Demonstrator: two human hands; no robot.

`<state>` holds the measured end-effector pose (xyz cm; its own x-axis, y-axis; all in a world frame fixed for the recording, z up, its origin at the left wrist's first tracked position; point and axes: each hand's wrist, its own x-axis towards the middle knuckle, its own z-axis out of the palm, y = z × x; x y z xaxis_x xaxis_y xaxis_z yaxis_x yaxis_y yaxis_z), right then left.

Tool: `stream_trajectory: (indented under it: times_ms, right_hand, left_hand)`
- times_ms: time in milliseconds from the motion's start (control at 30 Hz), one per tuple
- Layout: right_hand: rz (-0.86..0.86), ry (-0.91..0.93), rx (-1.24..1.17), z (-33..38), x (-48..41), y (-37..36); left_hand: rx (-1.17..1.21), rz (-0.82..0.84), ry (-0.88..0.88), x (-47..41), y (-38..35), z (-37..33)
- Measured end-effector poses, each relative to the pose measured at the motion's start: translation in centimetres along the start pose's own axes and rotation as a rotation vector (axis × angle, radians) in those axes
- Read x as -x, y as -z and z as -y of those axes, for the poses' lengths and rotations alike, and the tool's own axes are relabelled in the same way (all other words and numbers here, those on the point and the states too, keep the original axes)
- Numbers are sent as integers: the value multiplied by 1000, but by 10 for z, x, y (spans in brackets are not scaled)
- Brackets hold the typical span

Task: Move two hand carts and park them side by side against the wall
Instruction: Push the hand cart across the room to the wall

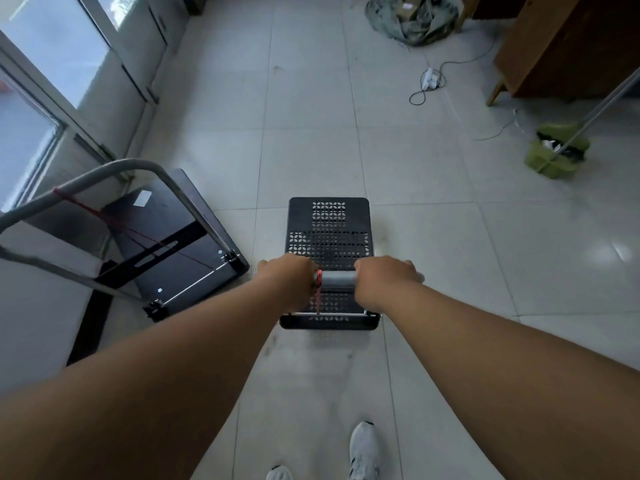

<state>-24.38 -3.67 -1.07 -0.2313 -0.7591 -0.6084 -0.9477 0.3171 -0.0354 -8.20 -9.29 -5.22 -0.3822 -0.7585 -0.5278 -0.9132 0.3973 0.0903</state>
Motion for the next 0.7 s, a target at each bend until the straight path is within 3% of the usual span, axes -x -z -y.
stream_trajectory:
  times_ms: [700]
  right_hand:
    - [-40,69,14,7,-201,142]
  left_hand:
    - [81,-18,104,-207,125,29]
